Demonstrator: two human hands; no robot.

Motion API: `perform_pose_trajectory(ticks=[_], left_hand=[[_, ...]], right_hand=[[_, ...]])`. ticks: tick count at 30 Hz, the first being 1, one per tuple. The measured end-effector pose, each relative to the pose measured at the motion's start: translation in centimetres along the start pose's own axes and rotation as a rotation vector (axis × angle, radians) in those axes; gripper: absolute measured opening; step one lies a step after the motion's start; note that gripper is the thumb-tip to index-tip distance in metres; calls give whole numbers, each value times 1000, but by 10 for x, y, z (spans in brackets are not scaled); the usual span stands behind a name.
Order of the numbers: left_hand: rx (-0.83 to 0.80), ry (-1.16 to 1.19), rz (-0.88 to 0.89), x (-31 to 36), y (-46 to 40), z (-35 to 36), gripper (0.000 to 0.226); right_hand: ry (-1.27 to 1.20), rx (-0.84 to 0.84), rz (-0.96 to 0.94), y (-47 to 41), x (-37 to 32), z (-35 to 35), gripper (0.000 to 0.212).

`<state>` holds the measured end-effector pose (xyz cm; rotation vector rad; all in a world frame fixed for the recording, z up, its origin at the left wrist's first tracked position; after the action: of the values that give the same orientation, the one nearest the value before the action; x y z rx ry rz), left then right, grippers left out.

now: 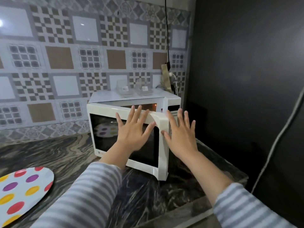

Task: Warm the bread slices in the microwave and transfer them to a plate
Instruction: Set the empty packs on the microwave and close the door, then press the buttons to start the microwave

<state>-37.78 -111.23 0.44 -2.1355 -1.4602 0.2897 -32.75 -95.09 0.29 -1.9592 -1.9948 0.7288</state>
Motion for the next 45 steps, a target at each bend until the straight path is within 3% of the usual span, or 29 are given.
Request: perform_pose_trajectory(ticks=[7,13,18,26,30,37,45], left_hand=[[-3,-131,-111,14,-67,43,75],[3,-223,-210,16,-107,74,88],[-12,-294,-249,11,-130,94,115],[33,-312,-305,3,-151,122,134],[88,-254,-279,6,-149,134,134],[72,-73,-262,30,-95,216,108],[46,-160,-281,27,-94,242,120]], right_hand=[[-32,-84,-74,-97,65,39,70],[-64,-129,-201,-162,92,72,71],[-53,-142,-299,-202,105,94,70],[-12,-31,-415,-232,112,116,75],[-3,3,-429,-233,111,119,77],[16,-2,-481,-232,111,118,73],[61,40,-526,-233,114,122,73]])
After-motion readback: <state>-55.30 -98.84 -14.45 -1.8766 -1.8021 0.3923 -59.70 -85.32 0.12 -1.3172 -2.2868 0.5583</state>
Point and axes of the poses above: each hand's wrist, its own y-axis away from the middle knuckle, its own z-axis out of the palm, x = y × z, the point moved 3 cm from there along -y, towards the middle knuckle, and after that the axes turned 1 degree about -x, right-handed, at the moved point
